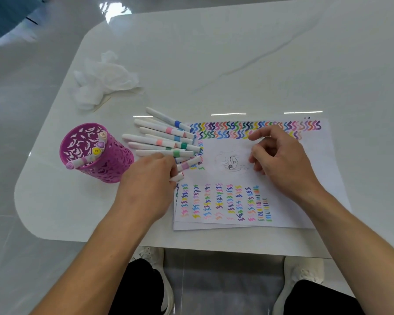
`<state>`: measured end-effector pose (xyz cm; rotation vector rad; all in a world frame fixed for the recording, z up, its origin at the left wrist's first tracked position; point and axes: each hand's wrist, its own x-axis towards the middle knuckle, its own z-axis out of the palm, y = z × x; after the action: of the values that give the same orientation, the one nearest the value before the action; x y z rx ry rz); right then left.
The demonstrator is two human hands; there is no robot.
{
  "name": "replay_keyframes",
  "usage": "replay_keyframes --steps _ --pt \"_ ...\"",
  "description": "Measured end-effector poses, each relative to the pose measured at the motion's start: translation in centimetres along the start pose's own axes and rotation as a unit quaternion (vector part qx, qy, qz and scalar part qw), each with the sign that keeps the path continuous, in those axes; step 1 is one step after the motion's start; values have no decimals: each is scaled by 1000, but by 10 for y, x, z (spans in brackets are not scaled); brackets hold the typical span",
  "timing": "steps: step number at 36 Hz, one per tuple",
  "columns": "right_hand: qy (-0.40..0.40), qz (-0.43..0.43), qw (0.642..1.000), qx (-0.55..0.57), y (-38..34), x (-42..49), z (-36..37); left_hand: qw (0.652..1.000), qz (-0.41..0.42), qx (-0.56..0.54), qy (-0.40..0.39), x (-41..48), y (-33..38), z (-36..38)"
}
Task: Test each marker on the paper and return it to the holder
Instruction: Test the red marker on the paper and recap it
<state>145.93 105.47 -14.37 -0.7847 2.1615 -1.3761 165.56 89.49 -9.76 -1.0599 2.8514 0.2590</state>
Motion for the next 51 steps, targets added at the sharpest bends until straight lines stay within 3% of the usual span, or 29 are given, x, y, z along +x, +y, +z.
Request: replay_keyframes --steps 11,21,27,33,42,47,51 --pt "-6 -1 1000 -6 0 -1 0 998 31 -39 32 -2 3 -7" --pt "-3 -2 1000 3 -1 -3 0 969 63 -230 65 3 30 -11" --pt "-5 -28 999 -21 -7 -10 3 929 66 -352 92 8 45 -8" --pt "-50 -57 997 6 -20 -19 2 863 17 -499 80 15 51 -7" --pt "-81 -99 987 -101 -20 -21 -6 813 1 -580 50 22 65 1" --pt "-76 -123 981 -130 -17 -17 -10 833 17 -553 24 23 74 5" --pt "-52 -137 975 -166 -14 -14 -15 894 45 -443 51 24 78 8"
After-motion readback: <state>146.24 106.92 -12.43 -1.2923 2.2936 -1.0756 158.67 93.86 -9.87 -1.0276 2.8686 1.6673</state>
